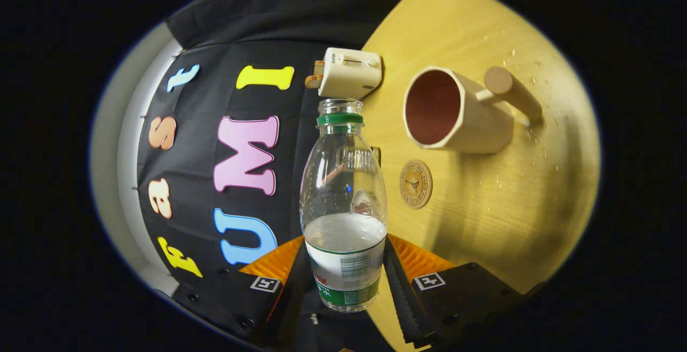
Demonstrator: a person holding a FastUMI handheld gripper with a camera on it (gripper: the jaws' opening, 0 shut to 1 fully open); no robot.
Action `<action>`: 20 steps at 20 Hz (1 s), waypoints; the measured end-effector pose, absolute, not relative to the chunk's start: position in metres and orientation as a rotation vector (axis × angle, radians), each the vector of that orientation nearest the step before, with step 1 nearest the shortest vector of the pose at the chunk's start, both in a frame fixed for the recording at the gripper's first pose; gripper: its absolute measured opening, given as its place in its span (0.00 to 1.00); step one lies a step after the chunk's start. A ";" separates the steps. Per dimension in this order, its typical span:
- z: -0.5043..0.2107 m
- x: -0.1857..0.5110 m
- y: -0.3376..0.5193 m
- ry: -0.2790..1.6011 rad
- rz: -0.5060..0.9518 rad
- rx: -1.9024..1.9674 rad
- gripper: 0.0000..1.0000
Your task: Take the bottle from table, then pour the juice into the cup, finally place the bottle on the coaster
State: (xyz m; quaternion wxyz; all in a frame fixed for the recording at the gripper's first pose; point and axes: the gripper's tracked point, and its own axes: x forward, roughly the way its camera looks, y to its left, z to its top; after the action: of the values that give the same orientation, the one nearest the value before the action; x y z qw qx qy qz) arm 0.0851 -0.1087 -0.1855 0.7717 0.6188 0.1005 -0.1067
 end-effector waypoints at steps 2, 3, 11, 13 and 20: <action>-0.189 0.086 -0.116 0.207 -0.278 1.220 0.75; -0.188 0.086 -0.119 0.197 -0.300 1.160 0.75; -0.157 0.100 -0.133 0.109 -0.410 0.561 0.75; -0.144 0.109 -0.129 0.088 -0.417 0.447 0.75; -0.119 0.144 -0.124 0.047 -0.468 0.122 0.75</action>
State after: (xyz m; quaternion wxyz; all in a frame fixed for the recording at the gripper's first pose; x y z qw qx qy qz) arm 0.1438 -0.1241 -0.1190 0.9706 0.0604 0.0235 -0.2318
